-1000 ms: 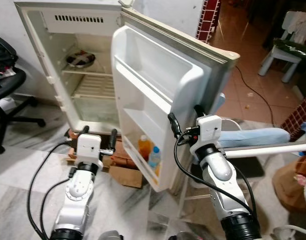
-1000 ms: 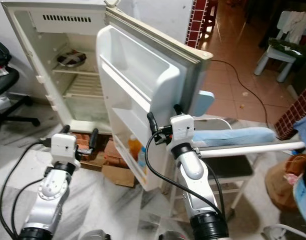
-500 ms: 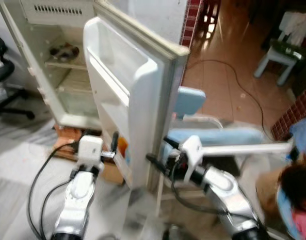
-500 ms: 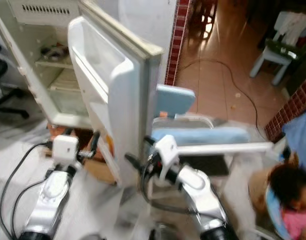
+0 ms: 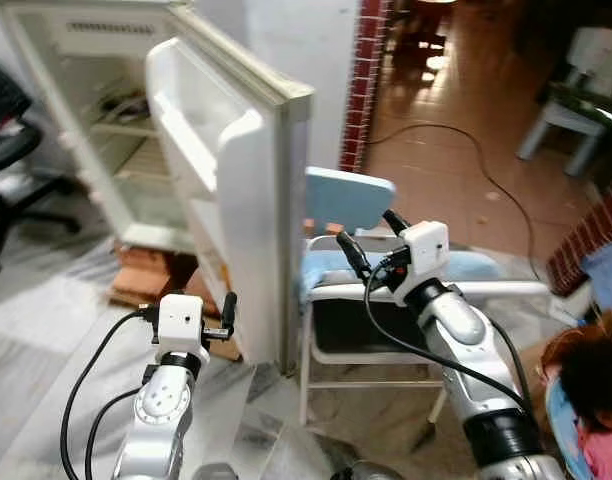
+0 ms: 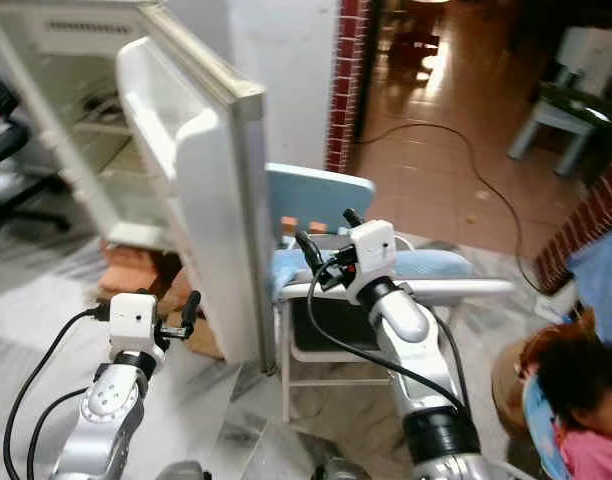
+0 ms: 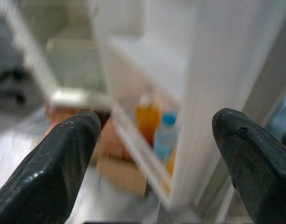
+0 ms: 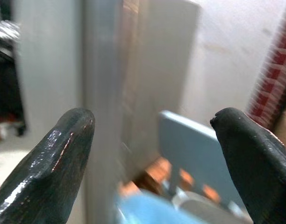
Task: Restocking fridge
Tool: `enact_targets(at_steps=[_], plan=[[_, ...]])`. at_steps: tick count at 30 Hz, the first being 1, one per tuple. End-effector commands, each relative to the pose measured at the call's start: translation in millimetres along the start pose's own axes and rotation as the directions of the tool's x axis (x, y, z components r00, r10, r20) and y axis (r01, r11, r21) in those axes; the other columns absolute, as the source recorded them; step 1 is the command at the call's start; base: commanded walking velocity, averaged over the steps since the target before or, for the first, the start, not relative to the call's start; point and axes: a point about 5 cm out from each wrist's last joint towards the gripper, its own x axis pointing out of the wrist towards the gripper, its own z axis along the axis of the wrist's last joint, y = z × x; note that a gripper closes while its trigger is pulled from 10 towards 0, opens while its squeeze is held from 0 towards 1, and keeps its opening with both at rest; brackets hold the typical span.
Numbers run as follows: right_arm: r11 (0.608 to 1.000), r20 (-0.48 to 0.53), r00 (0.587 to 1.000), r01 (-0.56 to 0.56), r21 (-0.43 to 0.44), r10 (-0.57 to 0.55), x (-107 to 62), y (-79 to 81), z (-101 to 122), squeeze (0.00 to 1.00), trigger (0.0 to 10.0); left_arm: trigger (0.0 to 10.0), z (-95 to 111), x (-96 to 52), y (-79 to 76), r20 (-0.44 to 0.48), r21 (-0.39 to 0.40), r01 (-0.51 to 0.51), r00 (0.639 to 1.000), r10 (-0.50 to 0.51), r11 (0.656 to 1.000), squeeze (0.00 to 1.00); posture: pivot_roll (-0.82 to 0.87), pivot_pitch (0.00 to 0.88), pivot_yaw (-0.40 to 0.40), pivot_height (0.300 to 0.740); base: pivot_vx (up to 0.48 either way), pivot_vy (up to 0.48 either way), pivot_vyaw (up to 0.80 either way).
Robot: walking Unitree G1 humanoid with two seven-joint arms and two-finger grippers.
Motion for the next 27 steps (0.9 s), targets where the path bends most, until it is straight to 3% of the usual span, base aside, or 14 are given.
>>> enact_targets(at_steps=[1, 6, 9, 14, 15, 16, 17, 18, 19, 22, 24, 27], plan=[[1.000, 0.046, 0.999, 0.006, -0.022, -0.005, 14.5, 3.7, 12.4, 0.00, 10.0, 10.0, -10.3, 1.7, -0.2, -0.101, -0.025, 0.037, 0.994, -0.039, 0.999, 0.00, 0.02, 0.000, -0.011, 0.740, 0.000, 0.000, 0.77], [0.999, 0.074, 0.997, 0.027, -0.028, -0.025, 28.9, 7.8, 20.8, 0.00, 10.0, 10.0, -10.3, 4.1, -4.6, -0.116, 0.001, 0.073, 0.991, -0.073, 0.997, 0.00, 0.02, 0.000, -0.009, 0.740, 0.000, 0.000, 0.76], [0.998, 0.093, 0.994, 0.059, -0.021, -0.057, 39.2, 9.9, 28.0, 0.00, 10.0, 10.0, -11.5, 4.6, -6.5, -0.141, 0.021, 0.087, 0.987, -0.083, 0.996, 0.00, 0.02, 0.000, -0.010, 0.740, 0.000, 0.000, 0.00], [0.996, 0.135, 0.990, 0.018, 0.087, -0.030, 48.9, 20.4, 41.4, 0.00, 10.0, 10.0, -11.0, 5.2, -6.9, -0.163, 0.018, 0.096, 0.982, -0.092, 0.995, 0.00, 0.03, 0.000, -0.013, 0.740, 0.000, 0.000, 0.00], [0.982, 0.153, 0.987, -0.067, 0.177, 0.040, 48.9, 30.2, 46.3, 0.00, 10.0, 10.0, -11.0, 5.2, -7.0, -0.164, 0.016, 0.097, 0.982, -0.093, 0.995, 0.00, 0.03, 0.000, -0.016, 0.740, 0.000, 0.000, 0.00], [0.976, 0.158, 0.986, -0.088, 0.198, 0.057, 48.8, 32.6, 47.3, 0.00, 10.0, 10.0, -11.0, 5.2, -7.1, -0.164, 0.015, 0.097, 0.982, -0.093, 0.995, 0.00, 0.03, 0.000, -0.016, 0.740, 0.000, 0.000, 0.00], [0.879, 0.230, 0.928, -0.356, 0.317, 0.293, 37.1, 59.3, 61.7, 0.00, 10.0, 10.0, -11.1, 5.2, -7.0, -0.166, 0.015, 0.097, 0.982, -0.093, 0.995, 0.00, 0.02, 0.000, -0.017, 0.740, 0.000, 0.000, 0.00], [0.879, 0.230, 0.928, -0.356, 0.317, 0.293, 37.1, 59.3, 61.7, 0.00, 10.0, 10.0, -11.1, 5.2, -7.0, -0.166, 0.015, 0.097, 0.982, -0.093, 0.995, 0.00, 0.02, 0.000, -0.017, 0.740, 0.000, 0.000, 0.00], [0.709, 0.324, 0.800, -0.599, 0.372, 0.505, 16.6, 83.8, 78.0, 0.00, 10.0, 10.0, -11.3, 5.2, -7.1, -0.169, 0.014, 0.097, 0.981, -0.094, 0.995, 0.00, 0.02, 0.000, -0.017, 0.740, 0.000, 0.000, 0.00], [0.552, 0.369, 0.657, -0.754, 0.357, 0.658, -12.4, 97.0, 87.3, 0.00, 10.0, 10.0, -11.3, 5.6, -7.4, -0.172, 0.014, 0.100, 0.980, -0.097, 0.995, 0.00, 0.02, 0.000, -0.018, 0.740, 0.000, 0.000, 0.00], [0.532, 0.361, 0.647, -0.760, 0.374, 0.671, -18.5, 95.8, 84.0, 0.00, 10.0, 10.0, -11.3, 5.9, -7.6, -0.174, 0.014, 0.103, 0.980, -0.099, 0.995, 0.00, 0.01, 0.000, -0.017, 0.740, 0.000, 0.000, 0.00], [0.636, 0.261, 0.741, -0.668, 0.387, 0.619, -14.0, 83.3, 63.6, 0.00, 10.0, 10.0, -11.1, 6.6, -8.3, -0.176, 0.014, 0.107, 0.979, -0.103, 0.994, 0.00, 0.01, 0.000, -0.015, 0.740, 0.000, 0.000, 0.00]])
